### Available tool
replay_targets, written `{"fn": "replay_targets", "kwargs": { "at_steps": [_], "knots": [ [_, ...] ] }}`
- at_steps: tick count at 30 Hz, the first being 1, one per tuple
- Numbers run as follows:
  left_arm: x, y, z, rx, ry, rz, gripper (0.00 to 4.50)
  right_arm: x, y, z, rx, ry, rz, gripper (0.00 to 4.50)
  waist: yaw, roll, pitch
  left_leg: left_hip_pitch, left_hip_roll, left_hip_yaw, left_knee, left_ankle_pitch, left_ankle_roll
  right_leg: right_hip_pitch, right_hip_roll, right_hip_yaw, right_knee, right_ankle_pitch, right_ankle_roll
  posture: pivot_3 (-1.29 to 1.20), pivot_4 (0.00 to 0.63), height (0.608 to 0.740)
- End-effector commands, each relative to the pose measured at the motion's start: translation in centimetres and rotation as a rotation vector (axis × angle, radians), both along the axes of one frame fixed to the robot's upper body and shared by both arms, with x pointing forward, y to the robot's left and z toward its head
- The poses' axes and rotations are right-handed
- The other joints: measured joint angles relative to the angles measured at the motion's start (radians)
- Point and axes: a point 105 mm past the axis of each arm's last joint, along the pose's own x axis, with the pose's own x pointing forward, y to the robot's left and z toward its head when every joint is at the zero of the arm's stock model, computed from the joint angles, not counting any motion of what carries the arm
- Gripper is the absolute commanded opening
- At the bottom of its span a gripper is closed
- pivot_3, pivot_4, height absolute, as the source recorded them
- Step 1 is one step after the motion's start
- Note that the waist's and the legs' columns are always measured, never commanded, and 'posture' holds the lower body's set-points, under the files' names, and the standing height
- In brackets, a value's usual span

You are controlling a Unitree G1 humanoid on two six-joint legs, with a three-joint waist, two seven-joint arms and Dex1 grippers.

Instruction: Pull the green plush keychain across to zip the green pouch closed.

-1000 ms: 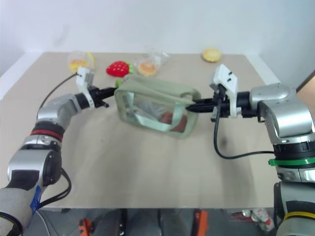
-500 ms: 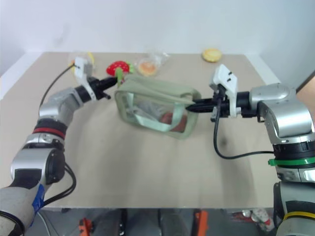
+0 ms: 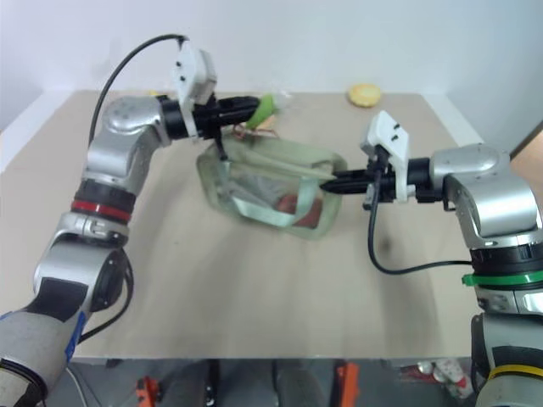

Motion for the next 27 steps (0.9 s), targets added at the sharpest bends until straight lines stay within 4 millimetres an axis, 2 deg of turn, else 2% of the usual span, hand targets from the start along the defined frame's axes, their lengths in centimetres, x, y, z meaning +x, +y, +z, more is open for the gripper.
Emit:
{"fn": "replay_targets", "kwargs": {
  "at_steps": [1,8,11,15,17,20,27],
  "knots": [
    [-2.0,-1.4,1.8,0.076,-0.139,-0.078,0.01,-0.5,0.0,1.9,0.019,-0.074,0.012,0.00,0.000,0.000,0.000,0.000,0.000,0.000,0.000,0.000,0.000,0.000,0.000,0.000,0.000,0.000,0.000,0.00,0.150,0.740],
    [-3.7,-3.1,0.9,0.205,-0.183,-0.163,0.01,-0.6,0.0,1.8,0.024,-0.071,0.010,0.00,0.000,0.000,0.000,0.000,0.000,0.000,0.001,0.000,0.000,0.000,0.000,0.000,0.000,0.000,0.000,0.00,0.150,0.740],
    [-3.3,-3.1,-0.2,0.264,-0.193,-0.147,0.01,-0.5,0.1,1.7,0.026,-0.071,0.012,0.00,0.000,0.000,0.000,0.000,0.000,0.000,0.001,0.000,0.000,0.000,0.000,0.000,0.000,0.000,0.000,0.00,0.150,0.740],
    [-2.4,-2.8,0.5,0.200,-0.155,-0.095,0.01,-0.5,0.2,1.8,0.026,-0.072,0.015,0.00,0.000,0.000,0.000,0.000,0.000,0.000,0.001,0.000,0.000,0.000,0.000,0.000,0.000,0.000,0.000,0.00,0.150,0.740],
    [-1.9,-2.2,1.3,0.136,-0.111,-0.063,0.60,-0.5,0.2,1.8,0.028,-0.072,0.015,0.00,0.000,0.000,0.000,-0.001,0.000,0.000,0.002,0.000,0.000,0.000,0.000,0.000,0.000,0.000,0.000,0.00,0.150,0.740],
    [-2.2,-1.2,1.4,0.130,-0.086,-0.073,1.52,-0.4,0.2,1.8,0.027,-0.073,0.014,0.00,0.000,0.000,0.000,-0.001,0.000,0.000,0.002,0.000,0.000,0.000,0.000,0.000,0.000,0.000,0.001,0.00,0.150,0.740],
    [-3.1,2.3,1.9,0.199,-0.051,-0.092,3.90,-0.1,0.5,2.0,0.034,-0.081,0.019,0.00,-0.003,0.001,0.001,0.000,0.000,0.000,0.002,0.000,0.000,0.000,0.000,0.000,0.000,0.000,0.001,0.00,0.150,0.740]
  ]
}}
